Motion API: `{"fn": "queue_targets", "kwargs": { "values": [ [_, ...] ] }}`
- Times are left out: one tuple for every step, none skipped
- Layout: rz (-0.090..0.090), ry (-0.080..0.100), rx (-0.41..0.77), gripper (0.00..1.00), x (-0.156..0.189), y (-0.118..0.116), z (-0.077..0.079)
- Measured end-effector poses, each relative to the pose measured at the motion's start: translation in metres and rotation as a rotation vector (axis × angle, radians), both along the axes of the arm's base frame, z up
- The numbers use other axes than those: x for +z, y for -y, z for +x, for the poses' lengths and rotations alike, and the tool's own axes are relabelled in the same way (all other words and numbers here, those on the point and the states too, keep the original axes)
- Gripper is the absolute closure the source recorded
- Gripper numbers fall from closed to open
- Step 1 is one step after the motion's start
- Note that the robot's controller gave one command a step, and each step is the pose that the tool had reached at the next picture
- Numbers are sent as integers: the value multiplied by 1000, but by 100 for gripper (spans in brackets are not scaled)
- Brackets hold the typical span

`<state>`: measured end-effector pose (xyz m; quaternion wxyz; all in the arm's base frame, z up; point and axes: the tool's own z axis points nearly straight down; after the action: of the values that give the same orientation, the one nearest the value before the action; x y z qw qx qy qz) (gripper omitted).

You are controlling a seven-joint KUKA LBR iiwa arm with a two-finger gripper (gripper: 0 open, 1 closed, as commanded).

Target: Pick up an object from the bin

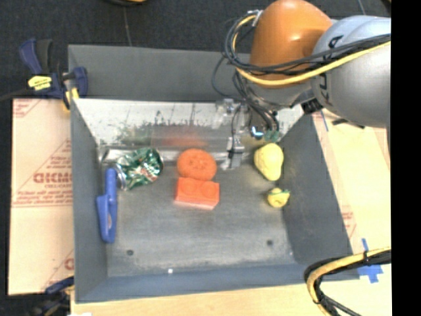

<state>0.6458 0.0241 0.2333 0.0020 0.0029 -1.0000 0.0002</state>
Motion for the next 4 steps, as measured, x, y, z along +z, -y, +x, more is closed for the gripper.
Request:
{"fn": "queue_targets", "kwargs": {
  "values": [
    [1,9,-1,0,6,0,1],
    [-1,13,299,0,-48,-4,-13],
    [2,1,542,0,-26,14,-14],
    [0,15,474,0,-54,16,-30]
  ]
}}
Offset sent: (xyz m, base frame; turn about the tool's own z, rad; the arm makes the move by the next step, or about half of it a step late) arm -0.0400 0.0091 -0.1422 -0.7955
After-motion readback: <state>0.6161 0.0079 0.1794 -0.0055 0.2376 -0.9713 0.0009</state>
